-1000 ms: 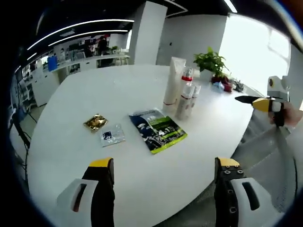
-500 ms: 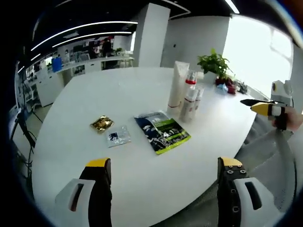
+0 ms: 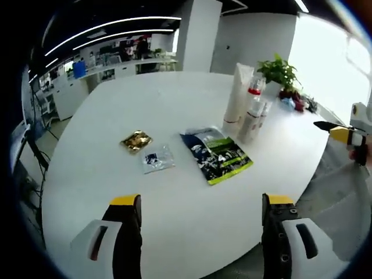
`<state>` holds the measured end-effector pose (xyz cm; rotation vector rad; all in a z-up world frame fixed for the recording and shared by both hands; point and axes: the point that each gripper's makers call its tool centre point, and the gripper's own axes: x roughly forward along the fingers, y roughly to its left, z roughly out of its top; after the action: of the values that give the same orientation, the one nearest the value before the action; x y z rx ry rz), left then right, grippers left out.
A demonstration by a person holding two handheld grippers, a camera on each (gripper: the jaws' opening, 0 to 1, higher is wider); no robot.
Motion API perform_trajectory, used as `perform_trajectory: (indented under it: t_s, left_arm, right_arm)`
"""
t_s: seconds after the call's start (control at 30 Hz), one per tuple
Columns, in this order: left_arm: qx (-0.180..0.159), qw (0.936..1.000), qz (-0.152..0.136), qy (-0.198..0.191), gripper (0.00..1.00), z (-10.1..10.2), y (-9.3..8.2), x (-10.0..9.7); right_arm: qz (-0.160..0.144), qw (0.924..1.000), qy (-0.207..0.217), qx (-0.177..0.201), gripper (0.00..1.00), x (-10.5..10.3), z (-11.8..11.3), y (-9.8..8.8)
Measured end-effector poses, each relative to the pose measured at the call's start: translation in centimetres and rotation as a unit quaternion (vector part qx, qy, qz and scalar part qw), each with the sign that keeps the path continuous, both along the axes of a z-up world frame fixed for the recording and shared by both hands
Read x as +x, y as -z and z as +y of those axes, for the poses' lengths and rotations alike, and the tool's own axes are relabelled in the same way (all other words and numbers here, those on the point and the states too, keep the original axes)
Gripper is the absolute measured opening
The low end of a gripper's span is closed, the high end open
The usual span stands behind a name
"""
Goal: Arrange the skincare products in the storage area until every visible bottle or jar stands upright without overlapping.
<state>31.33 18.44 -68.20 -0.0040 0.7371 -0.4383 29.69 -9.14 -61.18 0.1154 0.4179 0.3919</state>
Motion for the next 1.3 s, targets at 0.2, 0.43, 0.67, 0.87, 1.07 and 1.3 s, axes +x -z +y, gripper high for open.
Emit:
perform_trajectory:
  t_s: [0.2,0.43,0.67,0.87,1.07,1.3]
  left_arm:
    - [0.018,0.9997,0.012,-0.010,0.81,0.2,1.1,2.1]
    - [0.038,0.9984,0.027,-0.031,0.78,1.1,2.2,3.8]
    - [0.048,0.9957,0.040,-0.070,0.77,2.3,2.9,5.8]
    - [0.057,0.9934,0.042,-0.090,0.75,2.7,3.3,7.8]
    - [0.063,0.9906,0.053,-0.109,0.73,3.0,4.1,9.2]
    - [0.082,0.9867,0.066,-0.125,0.64,3.4,4.9,10.4]
  right_arm:
    - [0.001,1.0000,-0.001,-0.009,0.99,0.0,0.0,0.2]
    - [0.005,0.9999,-0.005,-0.013,0.99,0.0,0.2,0.3]
    - [0.007,0.9999,0.001,-0.012,0.98,0.0,0.0,0.4]
    - [0.012,0.9999,0.003,-0.012,0.98,0.1,-0.2,0.6]
    - [0.016,0.9998,0.005,-0.012,0.97,0.1,-0.3,0.7]
    - [0.022,0.9997,0.009,-0.011,0.97,0.2,-0.5,1.0]
